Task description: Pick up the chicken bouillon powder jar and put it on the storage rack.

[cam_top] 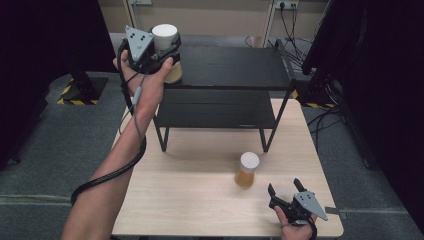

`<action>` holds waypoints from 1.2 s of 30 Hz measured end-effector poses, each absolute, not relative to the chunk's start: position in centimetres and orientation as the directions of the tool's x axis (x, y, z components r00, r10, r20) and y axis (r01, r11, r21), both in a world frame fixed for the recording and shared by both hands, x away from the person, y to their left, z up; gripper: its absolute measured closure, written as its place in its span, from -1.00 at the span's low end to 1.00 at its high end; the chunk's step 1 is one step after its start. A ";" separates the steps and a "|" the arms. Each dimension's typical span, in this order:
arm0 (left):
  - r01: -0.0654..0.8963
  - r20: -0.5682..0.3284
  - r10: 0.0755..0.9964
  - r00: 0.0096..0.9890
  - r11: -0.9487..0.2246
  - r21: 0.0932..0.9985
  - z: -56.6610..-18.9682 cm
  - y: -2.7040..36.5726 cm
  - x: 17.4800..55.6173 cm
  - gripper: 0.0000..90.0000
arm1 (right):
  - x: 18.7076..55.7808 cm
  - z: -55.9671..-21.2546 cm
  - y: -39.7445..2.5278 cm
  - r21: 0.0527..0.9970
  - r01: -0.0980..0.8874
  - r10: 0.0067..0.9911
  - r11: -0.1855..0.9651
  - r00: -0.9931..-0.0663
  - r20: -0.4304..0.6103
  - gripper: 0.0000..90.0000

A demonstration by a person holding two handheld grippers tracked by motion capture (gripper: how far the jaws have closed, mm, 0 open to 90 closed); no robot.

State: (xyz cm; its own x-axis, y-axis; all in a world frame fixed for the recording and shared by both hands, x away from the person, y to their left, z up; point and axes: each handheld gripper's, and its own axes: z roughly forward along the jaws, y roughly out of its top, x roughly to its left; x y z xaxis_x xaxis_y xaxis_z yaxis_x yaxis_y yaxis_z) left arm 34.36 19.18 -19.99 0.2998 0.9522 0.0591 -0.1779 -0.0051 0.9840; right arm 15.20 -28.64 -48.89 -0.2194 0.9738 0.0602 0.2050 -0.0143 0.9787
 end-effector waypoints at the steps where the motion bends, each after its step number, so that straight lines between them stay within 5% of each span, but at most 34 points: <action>1: -0.176 0.059 0.952 0.301 -0.005 0.984 -19.9 19.2 34.4 -0.25 | 15.2 -48.9 -28.6 0.979 0.205 0.974 -0.014 -0.220 0.060 -0.88; 16: -0.143 0.033 0.946 0.322 0.014 0.990 -19.3 19.8 34.4 -0.28 | 15.2 -48.8 -28.5 0.978 0.208 0.974 -0.007 -0.221 0.054 -0.88; 22: -0.132 0.028 0.950 0.309 0.014 0.991 -18.9 19.5 33.8 -0.61 | 15.3 -48.8 -28.6 0.978 0.209 0.973 -0.004 -0.223 0.051 -0.88; 36: -0.164 0.044 0.944 0.328 0.011 0.986 -19.6 19.8 31.5 -0.65 | 15.3 -48.8 -28.5 0.978 0.208 0.973 -0.003 -0.224 0.050 -0.88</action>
